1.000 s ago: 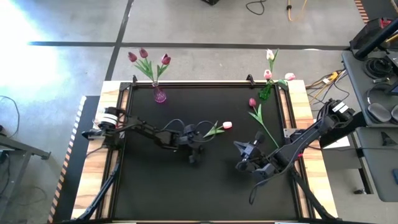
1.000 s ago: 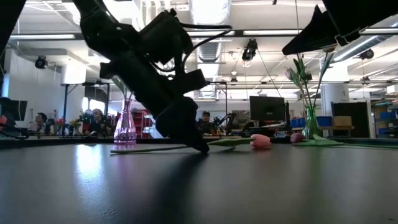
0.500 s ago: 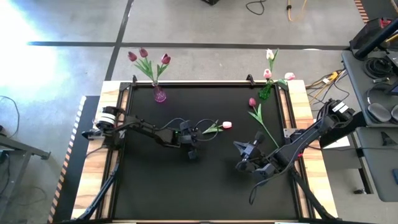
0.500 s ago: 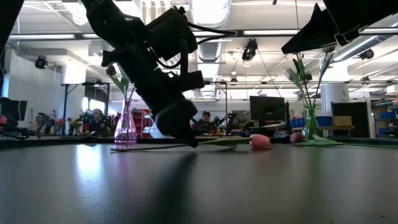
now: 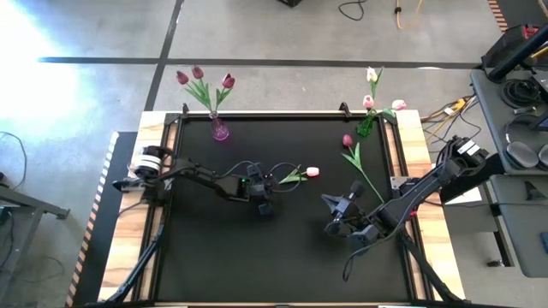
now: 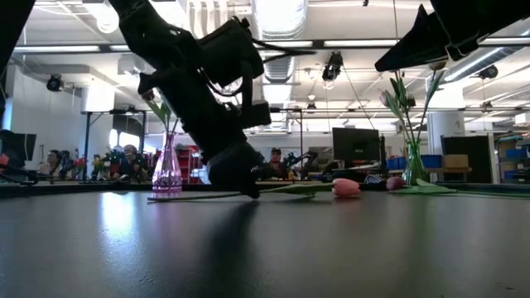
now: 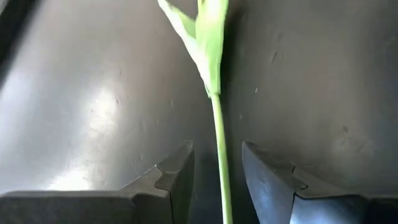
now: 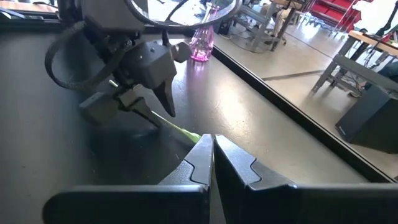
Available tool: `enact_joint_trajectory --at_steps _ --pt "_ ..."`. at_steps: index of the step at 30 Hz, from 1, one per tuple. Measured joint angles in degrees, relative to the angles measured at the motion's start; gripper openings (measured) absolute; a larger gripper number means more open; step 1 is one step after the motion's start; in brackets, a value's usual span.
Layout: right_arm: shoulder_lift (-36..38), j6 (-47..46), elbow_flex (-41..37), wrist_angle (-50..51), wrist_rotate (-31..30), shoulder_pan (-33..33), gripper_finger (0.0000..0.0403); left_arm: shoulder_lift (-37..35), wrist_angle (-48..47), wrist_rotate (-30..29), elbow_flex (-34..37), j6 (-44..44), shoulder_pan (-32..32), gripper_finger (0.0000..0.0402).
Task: Sort flowers into vase by color
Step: Put the pink flower into the green vase
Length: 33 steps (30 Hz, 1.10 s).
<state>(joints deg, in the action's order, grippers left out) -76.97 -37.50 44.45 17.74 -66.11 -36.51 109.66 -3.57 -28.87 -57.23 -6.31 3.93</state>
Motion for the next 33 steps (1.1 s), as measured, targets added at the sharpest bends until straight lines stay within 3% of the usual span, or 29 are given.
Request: enact_joint_trajectory --at_steps 5,13,23,27,33 --pt "0.0 0.0 -0.04 -0.01 0.03 0.0 0.0009 1.03 0.35 0.72 -0.09 3.63 -0.51 0.0104" --pt "0.0 0.0 -0.61 -0.02 0.28 0.0 0.0009 1.05 0.55 2.32 -0.07 7.24 -0.65 0.0008" --pt "0.0 0.0 -0.66 -0.06 0.26 0.02 0.0009 -3.74 2.09 1.84 0.99 7.67 -0.84 0.0001" --pt "0.0 0.04 -1.38 -0.12 0.13 0.02 0.0009 -9.15 7.64 2.53 5.56 7.48 -0.84 0.0001" --pt "-0.02 0.56 -3.61 -3.29 0.11 0.19 0.0009 -20.24 23.78 6.94 18.87 5.99 -0.84 0.0"
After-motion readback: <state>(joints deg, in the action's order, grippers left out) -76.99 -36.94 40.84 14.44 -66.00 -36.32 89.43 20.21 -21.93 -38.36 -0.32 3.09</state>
